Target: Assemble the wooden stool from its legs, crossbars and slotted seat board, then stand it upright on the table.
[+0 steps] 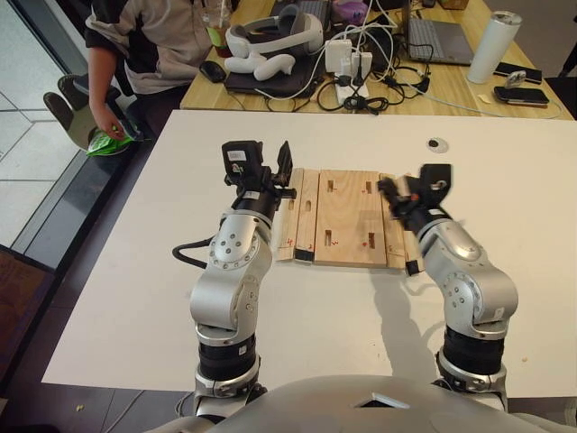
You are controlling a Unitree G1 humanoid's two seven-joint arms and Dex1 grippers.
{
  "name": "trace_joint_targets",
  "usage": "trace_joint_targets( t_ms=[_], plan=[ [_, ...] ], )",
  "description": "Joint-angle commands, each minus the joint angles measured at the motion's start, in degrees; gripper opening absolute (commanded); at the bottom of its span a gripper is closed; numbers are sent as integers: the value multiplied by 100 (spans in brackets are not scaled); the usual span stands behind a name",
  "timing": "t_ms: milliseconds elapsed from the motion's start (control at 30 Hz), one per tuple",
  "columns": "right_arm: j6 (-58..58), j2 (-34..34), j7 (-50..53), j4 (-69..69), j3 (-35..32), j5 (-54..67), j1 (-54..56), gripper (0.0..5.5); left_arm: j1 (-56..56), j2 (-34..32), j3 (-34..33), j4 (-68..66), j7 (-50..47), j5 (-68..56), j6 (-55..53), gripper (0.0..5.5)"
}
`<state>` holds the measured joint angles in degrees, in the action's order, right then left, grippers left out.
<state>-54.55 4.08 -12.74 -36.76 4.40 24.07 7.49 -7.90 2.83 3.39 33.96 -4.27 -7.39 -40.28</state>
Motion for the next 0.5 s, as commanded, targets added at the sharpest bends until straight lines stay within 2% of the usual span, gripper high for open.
trace_joint_targets(
  t_ms=[33, 133, 267, 367, 500],
  plan=[
    [305, 407, 267, -291, -649, 630, 377, 233, -50, 50, 17, -53, -24, 23, 25, 227],
    [744, -75, 1268, 358, -963, -332, 702, 233, -31, 82, 54, -47, -44, 27, 31, 227],
    [420, -335, 1923, 1116, -1004, -1000, 879, 233, -26, 60, 29, -35, -45, 17, 40, 227],
    [-111, -157, 2571, 2112, -1022, -1418, 1653, 233, -50, 148, 62, -73, -130, 54, 90, 227],
    [-755, 217, 3436, 3753, -1752, -1578, 2912, 233, -115, 197, 160, -155, -177, 38, 143, 227]
  ],
)
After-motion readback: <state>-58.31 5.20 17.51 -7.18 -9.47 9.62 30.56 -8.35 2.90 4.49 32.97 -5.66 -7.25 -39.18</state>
